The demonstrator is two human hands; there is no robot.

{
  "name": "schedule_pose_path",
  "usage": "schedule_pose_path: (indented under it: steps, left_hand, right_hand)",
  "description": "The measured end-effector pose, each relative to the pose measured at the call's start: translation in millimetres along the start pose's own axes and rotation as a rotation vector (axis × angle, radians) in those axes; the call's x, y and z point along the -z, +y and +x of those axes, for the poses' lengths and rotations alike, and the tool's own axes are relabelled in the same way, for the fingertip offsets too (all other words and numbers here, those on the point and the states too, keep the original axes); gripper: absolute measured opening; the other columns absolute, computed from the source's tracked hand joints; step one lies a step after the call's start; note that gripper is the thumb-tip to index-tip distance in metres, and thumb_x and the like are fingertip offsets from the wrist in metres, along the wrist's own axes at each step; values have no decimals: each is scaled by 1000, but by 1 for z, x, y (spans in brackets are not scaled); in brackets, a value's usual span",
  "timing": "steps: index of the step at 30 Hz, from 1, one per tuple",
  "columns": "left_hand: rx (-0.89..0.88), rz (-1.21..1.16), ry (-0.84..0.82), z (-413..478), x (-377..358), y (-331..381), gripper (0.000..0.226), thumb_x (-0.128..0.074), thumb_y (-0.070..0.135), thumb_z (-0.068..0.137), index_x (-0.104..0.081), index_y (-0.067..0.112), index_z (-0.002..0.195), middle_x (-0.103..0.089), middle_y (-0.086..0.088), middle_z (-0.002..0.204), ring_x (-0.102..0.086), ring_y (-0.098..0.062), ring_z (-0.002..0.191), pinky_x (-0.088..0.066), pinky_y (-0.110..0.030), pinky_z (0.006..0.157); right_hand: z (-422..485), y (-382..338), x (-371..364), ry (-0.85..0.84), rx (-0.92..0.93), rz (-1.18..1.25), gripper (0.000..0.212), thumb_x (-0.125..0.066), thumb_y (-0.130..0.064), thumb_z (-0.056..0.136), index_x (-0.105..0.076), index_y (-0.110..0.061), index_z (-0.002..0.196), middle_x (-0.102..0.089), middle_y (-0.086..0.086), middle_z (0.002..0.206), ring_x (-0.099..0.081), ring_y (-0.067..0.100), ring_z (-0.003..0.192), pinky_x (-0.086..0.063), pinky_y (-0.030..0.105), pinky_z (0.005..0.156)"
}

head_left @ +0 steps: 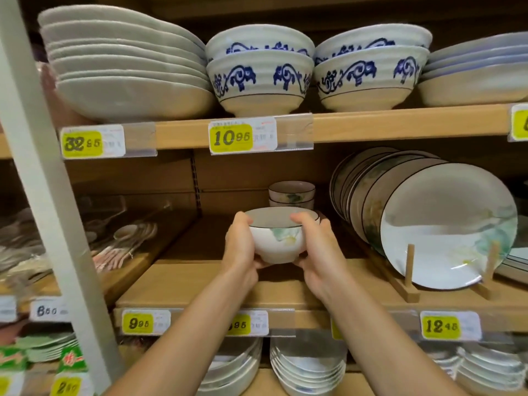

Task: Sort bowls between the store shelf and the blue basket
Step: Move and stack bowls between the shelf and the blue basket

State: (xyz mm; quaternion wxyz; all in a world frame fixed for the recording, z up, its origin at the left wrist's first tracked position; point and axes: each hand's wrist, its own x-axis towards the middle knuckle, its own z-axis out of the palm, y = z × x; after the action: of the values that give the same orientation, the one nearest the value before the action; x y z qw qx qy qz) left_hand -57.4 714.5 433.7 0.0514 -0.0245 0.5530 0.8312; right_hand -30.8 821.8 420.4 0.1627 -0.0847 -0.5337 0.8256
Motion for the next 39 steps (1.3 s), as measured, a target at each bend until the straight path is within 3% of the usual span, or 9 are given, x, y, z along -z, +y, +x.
schedule_pose_path:
  steps: [5,10,16,20,23,27,29,36,39]
  left_hand:
    - [-68,17,-98,5,17,6,37,-44,40,86,-62,22,114,-70,-9,109,-65,-29,101,-58,-53,76]
    - [270,78,-328,22,33,38,48,-45,51,86,-68,19,113,-72,-12,111,-68,-35,96,-56,-54,72]
    - [298,32,-249,30,36,28,38,-49,24,70,-62,17,106,-74,-17,89,-66,-40,88,-54,-58,65]
    - [183,-22,-109,29,27,21,22,-43,31,91,-56,21,105,-65,-14,102,-63,-34,90,-57,-49,56]
    - [111,-28,-75,25,19,15,29,-40,42,97,-53,24,116,-65,-12,106,-66,-31,90,-60,-48,63]
    - [66,12,-152,21,20,7,35,-45,45,88,-61,25,112,-71,-9,103,-67,-30,96,-46,-56,98]
    - [34,24,-193,23,26,9,35,-46,43,86,-64,25,109,-72,-7,104,-63,-29,103,-39,-56,106]
    - [-10,24,-471,38,40,13,34,-44,24,97,-58,15,126,-66,-9,124,-62,-24,116,-51,-41,96]
    - [-20,69,-506,52,41,19,31,-53,21,96,-59,10,124,-65,-12,125,-62,-26,117,-48,-41,102]
  right_hand:
    - [18,-18,0,24,-128,200,37,-47,-18,84,-57,-15,120,-67,15,111,-66,32,100,-56,47,87]
    - [30,-30,4,-249,-409,228,55,-58,-12,67,-61,-5,121,-64,23,123,-57,43,118,-37,57,108]
    - [40,-26,-2,-178,-410,128,39,-59,-32,84,-64,-8,115,-68,17,119,-62,37,111,-43,53,103]
    - [31,-9,4,-43,-137,-7,35,-54,-40,90,-59,-21,119,-67,8,116,-60,29,109,-46,59,97]
    - [13,7,-10,-32,-4,-117,41,-63,-40,83,-51,-22,118,-62,6,113,-61,22,105,-53,46,90]
    - [21,2,-21,173,5,-29,24,-49,-30,91,-55,-17,110,-68,10,101,-66,23,91,-56,36,78]
    - [28,-10,-15,183,-122,121,27,-42,-27,92,-61,-15,108,-70,13,102,-67,29,93,-55,44,85]
    - [47,-16,-2,148,-181,112,33,-43,-32,93,-64,-10,105,-71,18,105,-67,36,95,-54,50,88]
    - [59,-24,-3,106,-156,134,27,-44,-32,95,-64,-13,92,-72,14,89,-68,32,84,-56,44,74]
